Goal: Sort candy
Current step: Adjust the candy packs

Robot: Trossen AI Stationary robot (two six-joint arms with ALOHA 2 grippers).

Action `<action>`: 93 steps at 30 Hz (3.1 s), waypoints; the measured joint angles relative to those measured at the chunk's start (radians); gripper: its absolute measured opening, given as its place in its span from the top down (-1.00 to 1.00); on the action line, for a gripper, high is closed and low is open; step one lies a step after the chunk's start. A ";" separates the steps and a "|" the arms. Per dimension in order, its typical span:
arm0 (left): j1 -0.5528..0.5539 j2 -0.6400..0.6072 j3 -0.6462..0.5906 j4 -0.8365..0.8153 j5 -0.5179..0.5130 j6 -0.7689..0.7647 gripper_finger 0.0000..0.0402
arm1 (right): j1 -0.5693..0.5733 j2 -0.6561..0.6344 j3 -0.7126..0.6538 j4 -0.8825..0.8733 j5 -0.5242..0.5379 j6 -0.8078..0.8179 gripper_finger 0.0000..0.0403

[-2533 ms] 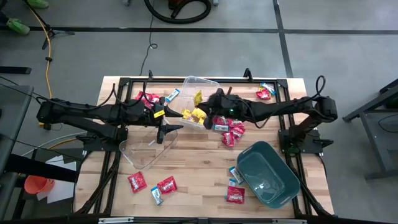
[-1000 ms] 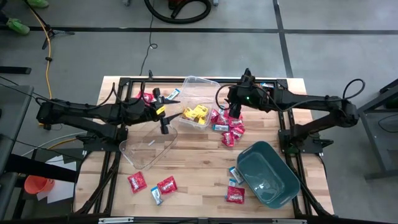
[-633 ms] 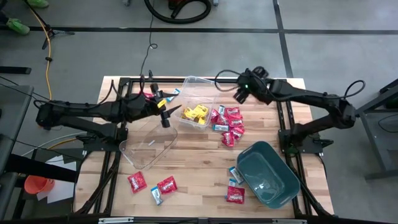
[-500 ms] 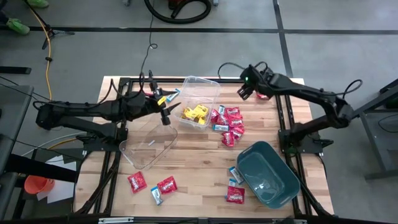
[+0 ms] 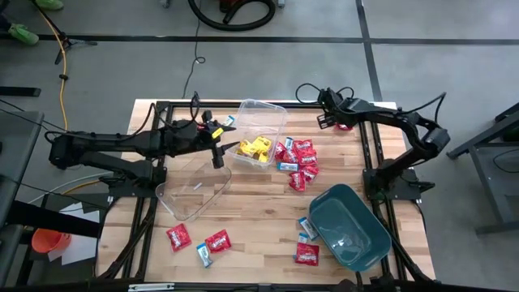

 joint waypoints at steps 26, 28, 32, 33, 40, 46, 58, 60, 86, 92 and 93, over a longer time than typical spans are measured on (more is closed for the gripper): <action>-0.001 0.221 -0.001 0.038 -0.007 -0.006 -0.02 | 0.026 0.000 -0.273 0.445 0.195 0.270 -0.22; 0.000 0.218 -0.001 0.050 -0.011 -0.003 -0.02 | 0.018 0.000 -0.273 0.447 0.213 0.286 -0.22; 0.003 0.218 -0.001 0.056 -0.016 0.012 -0.02 | 0.006 0.000 -0.274 0.452 0.235 0.298 -0.22; 0.005 0.218 -0.001 0.056 -0.016 0.012 -0.02 | 0.001 0.000 -0.277 0.455 0.240 0.308 -0.21; 0.026 0.218 -0.001 0.055 -0.017 0.003 -0.02 | -0.006 0.005 -0.279 0.451 0.240 0.336 -0.09; 0.026 0.218 -0.001 0.055 -0.017 -0.004 -0.02 | 0.008 0.057 -0.279 0.447 0.189 0.336 0.00; 0.026 0.218 -0.001 0.053 -0.016 -0.006 -0.02 | 0.097 0.083 -0.279 0.584 -0.067 0.236 0.01; 0.026 0.218 -0.001 0.053 -0.016 -0.006 -0.02 | 0.113 0.077 -0.279 0.638 -0.086 0.202 0.01; 0.026 0.218 -0.001 -0.006 -0.033 0.002 -0.02 | 0.105 0.071 -0.279 0.322 0.419 0.579 0.01; 0.026 0.218 -0.001 -0.007 -0.034 0.003 -0.02 | 0.070 0.172 -0.278 0.389 0.417 0.604 0.01; 0.026 0.218 -0.001 -0.008 -0.034 0.003 -0.02 | 0.075 0.177 -0.278 0.388 0.427 0.605 0.01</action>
